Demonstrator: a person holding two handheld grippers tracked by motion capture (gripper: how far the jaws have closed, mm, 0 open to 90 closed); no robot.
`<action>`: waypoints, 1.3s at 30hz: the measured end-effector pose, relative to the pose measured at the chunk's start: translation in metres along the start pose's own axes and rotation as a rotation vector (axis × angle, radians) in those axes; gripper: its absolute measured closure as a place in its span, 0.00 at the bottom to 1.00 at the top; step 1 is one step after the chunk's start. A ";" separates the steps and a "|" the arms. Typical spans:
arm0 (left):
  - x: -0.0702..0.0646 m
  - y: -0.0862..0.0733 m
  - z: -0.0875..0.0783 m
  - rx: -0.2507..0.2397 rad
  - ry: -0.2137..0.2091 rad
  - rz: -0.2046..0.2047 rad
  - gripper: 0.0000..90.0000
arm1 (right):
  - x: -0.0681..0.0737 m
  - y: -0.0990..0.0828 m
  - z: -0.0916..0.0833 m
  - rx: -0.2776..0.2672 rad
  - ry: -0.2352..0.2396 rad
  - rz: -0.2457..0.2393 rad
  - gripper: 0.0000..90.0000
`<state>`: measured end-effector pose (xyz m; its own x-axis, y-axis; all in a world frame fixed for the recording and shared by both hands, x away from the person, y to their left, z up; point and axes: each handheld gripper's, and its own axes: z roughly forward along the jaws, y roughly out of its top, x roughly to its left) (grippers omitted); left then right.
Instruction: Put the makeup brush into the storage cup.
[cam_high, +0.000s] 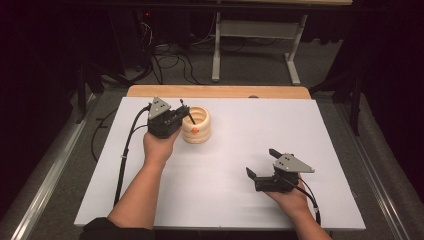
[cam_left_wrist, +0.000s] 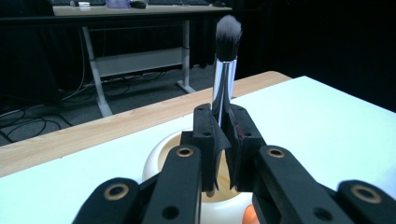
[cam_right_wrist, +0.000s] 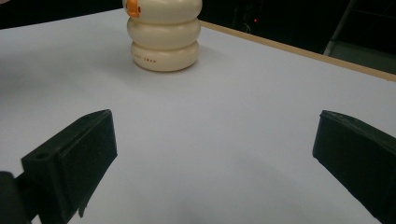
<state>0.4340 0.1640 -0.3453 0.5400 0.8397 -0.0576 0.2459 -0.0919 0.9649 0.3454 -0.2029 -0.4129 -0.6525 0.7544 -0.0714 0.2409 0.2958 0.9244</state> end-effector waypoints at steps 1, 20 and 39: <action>0.000 -0.001 0.000 0.001 0.001 -0.005 0.93 | 0.000 0.000 0.000 0.000 0.000 0.001 0.01; 0.003 -0.021 0.011 0.066 -0.002 -0.022 0.93 | 0.002 -0.001 0.002 0.004 0.005 -0.017 0.01; 0.007 -0.022 0.012 0.097 -0.029 -0.060 0.32 | 0.004 -0.001 0.003 0.011 0.007 -0.024 0.01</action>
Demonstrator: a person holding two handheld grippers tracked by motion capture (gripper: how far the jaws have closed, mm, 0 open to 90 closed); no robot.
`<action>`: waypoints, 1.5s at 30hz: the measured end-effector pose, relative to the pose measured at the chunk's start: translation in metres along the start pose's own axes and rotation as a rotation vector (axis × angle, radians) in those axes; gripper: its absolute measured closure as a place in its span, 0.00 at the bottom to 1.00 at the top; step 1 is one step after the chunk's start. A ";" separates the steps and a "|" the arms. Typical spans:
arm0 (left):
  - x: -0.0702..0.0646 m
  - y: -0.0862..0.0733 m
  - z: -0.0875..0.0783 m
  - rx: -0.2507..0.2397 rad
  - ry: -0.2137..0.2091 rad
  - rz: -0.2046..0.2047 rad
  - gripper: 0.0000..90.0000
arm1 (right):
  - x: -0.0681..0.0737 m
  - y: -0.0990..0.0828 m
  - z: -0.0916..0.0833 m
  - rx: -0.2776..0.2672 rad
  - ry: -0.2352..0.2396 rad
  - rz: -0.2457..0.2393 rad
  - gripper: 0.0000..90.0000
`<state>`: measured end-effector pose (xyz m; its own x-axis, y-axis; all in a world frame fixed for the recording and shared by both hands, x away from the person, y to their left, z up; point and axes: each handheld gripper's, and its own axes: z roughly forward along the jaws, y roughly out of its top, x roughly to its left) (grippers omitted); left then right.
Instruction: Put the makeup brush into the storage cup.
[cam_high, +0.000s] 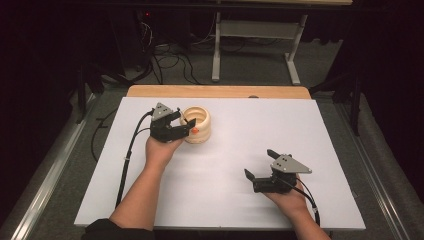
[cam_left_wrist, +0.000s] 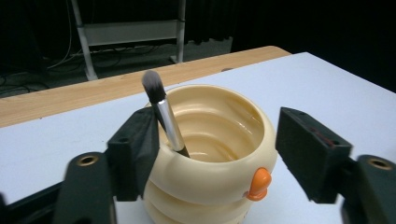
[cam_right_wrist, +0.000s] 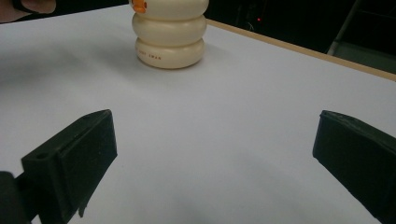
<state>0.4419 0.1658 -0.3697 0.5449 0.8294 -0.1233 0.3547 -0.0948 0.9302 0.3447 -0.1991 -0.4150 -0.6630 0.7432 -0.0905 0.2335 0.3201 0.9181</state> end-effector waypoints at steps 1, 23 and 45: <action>0.000 0.000 0.000 -0.001 -0.003 0.001 0.32 | 0.000 0.000 0.000 -0.002 0.001 0.000 0.01; 0.000 0.002 -0.004 0.010 -0.013 -0.021 0.00 | 0.000 0.000 0.000 -0.001 -0.001 0.002 0.01; -0.007 -0.002 -0.027 0.001 -0.029 -0.027 0.00 | 0.001 0.001 0.000 -0.009 0.002 0.004 0.01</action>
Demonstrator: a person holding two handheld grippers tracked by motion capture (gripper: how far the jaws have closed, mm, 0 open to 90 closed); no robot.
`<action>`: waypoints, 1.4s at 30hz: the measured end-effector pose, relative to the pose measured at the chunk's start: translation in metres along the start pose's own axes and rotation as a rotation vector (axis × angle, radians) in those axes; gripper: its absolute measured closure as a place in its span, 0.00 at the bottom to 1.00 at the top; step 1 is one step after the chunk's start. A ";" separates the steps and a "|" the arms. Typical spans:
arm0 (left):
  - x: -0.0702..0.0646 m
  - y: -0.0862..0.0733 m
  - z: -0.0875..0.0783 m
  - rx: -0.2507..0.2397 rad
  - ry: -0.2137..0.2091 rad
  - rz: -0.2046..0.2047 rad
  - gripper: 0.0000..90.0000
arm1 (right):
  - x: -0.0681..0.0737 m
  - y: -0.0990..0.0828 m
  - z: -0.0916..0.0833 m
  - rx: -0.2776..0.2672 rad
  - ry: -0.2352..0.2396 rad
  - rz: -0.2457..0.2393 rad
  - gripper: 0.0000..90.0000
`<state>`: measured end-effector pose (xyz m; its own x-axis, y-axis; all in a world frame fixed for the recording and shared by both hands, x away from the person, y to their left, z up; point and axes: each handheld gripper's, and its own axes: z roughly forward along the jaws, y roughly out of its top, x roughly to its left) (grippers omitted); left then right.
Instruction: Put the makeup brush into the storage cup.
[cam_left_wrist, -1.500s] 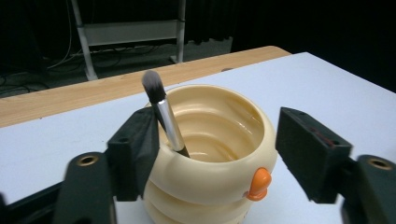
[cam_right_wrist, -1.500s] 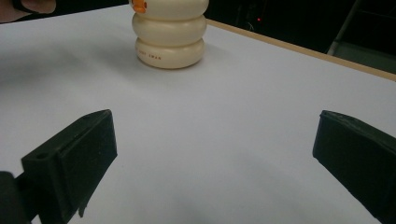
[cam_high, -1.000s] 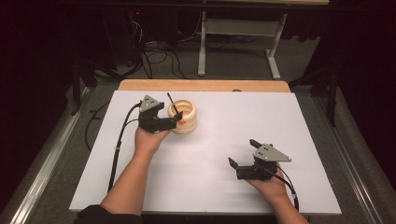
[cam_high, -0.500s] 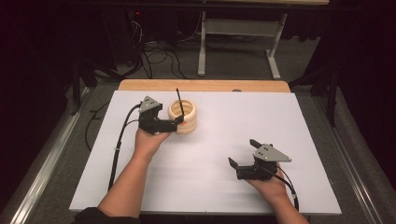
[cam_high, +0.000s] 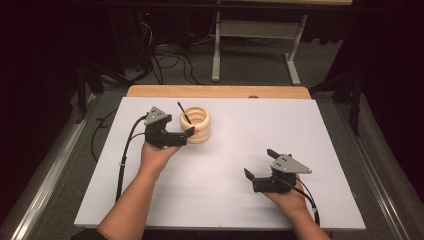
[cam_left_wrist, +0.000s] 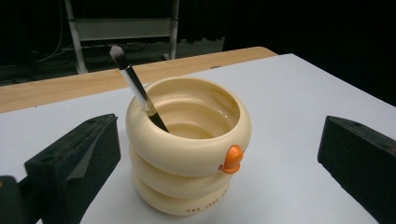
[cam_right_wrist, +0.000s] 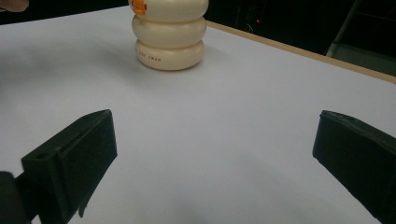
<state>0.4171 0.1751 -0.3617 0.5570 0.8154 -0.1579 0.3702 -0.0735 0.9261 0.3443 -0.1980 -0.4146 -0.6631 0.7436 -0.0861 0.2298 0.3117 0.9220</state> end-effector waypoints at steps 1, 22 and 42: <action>0.000 0.000 -0.001 0.000 -0.002 -0.002 0.00 | 0.000 0.000 0.000 0.002 -0.002 0.000 0.01; -0.017 -0.020 -0.028 -0.001 -0.019 0.037 0.00 | 0.001 0.000 -0.001 -0.002 -0.007 -0.005 0.01; -0.033 -0.062 -0.057 -0.014 -0.057 0.056 0.01 | 0.000 0.001 -0.002 -0.007 -0.007 -0.011 0.01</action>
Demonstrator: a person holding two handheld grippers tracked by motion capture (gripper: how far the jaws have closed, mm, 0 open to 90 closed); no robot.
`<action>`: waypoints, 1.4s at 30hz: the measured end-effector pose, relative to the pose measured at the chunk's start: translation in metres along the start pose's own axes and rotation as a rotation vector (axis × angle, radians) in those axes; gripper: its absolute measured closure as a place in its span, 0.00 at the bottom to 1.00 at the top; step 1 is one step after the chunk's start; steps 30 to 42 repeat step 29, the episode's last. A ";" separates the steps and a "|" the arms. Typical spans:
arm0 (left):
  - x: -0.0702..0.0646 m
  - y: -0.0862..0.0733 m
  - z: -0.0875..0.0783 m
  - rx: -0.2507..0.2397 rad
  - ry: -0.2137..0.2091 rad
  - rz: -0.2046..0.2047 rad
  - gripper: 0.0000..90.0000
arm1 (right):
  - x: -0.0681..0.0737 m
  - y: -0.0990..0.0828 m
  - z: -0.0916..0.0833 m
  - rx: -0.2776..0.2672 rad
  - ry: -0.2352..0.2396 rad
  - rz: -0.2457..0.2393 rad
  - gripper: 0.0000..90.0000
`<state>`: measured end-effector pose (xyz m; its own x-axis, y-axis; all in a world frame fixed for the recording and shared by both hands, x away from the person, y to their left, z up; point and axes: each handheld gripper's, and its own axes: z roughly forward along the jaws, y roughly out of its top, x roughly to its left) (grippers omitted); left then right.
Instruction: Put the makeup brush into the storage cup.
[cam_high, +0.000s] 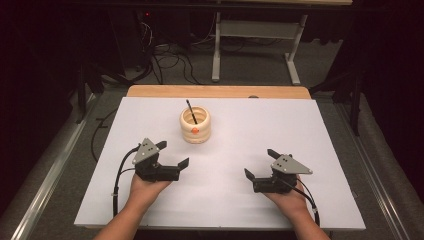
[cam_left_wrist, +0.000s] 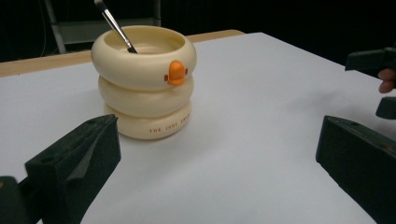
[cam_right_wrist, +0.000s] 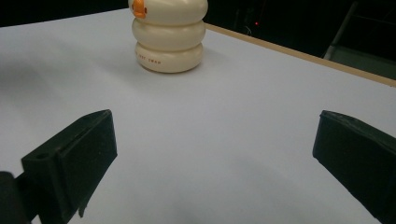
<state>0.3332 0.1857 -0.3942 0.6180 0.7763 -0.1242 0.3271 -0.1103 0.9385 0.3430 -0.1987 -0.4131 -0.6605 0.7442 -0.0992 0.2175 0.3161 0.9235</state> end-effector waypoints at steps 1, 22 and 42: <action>-0.001 -0.002 -0.002 0.003 -0.003 0.002 0.01 | 0.000 0.000 0.000 0.000 0.000 0.000 0.01; -0.015 -0.023 -0.011 0.006 -0.033 0.080 0.00 | 0.001 0.000 -0.001 -0.003 -0.006 0.013 0.01; -0.015 -0.024 -0.011 0.009 -0.025 0.085 0.00 | -0.001 0.001 -0.002 -0.006 -0.011 0.014 0.01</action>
